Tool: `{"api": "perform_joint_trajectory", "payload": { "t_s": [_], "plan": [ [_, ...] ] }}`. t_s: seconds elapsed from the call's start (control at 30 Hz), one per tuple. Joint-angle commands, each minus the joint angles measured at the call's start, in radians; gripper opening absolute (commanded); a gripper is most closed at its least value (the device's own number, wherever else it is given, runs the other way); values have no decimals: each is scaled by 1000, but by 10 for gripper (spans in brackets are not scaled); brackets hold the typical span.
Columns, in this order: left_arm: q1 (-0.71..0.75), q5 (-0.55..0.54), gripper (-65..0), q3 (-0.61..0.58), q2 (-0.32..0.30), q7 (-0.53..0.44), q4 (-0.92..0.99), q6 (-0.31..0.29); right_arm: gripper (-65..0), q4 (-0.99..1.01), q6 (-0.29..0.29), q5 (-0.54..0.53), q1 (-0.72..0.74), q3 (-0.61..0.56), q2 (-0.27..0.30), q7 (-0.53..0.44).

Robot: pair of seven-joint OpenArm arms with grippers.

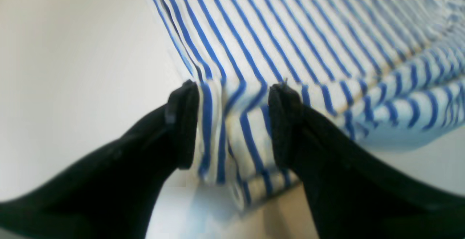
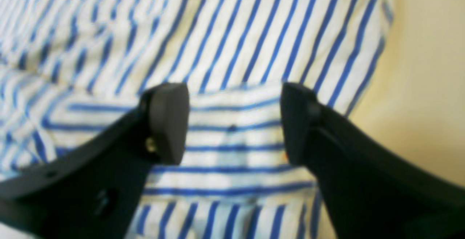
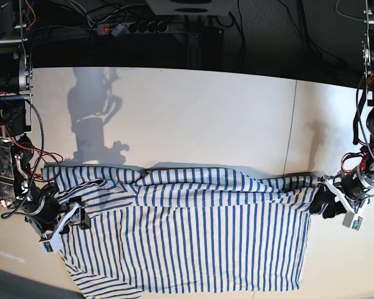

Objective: Fold the T-shirt properly
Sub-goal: 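Lower the folded edge onto the shirt and release both grippers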

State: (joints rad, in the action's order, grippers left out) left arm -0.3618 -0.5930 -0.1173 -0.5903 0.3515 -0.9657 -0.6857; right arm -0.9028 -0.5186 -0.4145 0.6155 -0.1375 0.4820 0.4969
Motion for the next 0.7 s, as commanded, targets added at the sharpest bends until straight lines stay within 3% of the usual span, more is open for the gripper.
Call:
{"api": "perform_joint_trajectory", "payload": {
  "t_s": [0.0,0.17,0.27,0.33,0.43,0.57,0.67],
  "plan": [
    [-45,-39,-315,30,-26,-27,-22,-12,-254,-17,-29,-31,63,16,16,-24],
    [-73,-156,-317,135,-27,73,-82,-12,-255,-17,-33,-156,149,18,16,114],
    [-67,-208,-346,136,-17,133,-95,-12,-260,-17,-35,-173,156,18,12,136],
    [-60,-210,-458,136,5,155,-95,-12,-359,-14,-35,-169,144,18,5,136],
    [-40,-181,-587,136,46,153,-95,-12,-649,-11,-34,-156,113,18,-4,133],
    [-11,-117,-650,135,89,154,-94,-12,-650,-7,-33,-51,57,18,-9,78],
    [0,-40,-650,135,119,145,-90,68,-650,19,-31,27,23,18,-15,34]
  ]
}}
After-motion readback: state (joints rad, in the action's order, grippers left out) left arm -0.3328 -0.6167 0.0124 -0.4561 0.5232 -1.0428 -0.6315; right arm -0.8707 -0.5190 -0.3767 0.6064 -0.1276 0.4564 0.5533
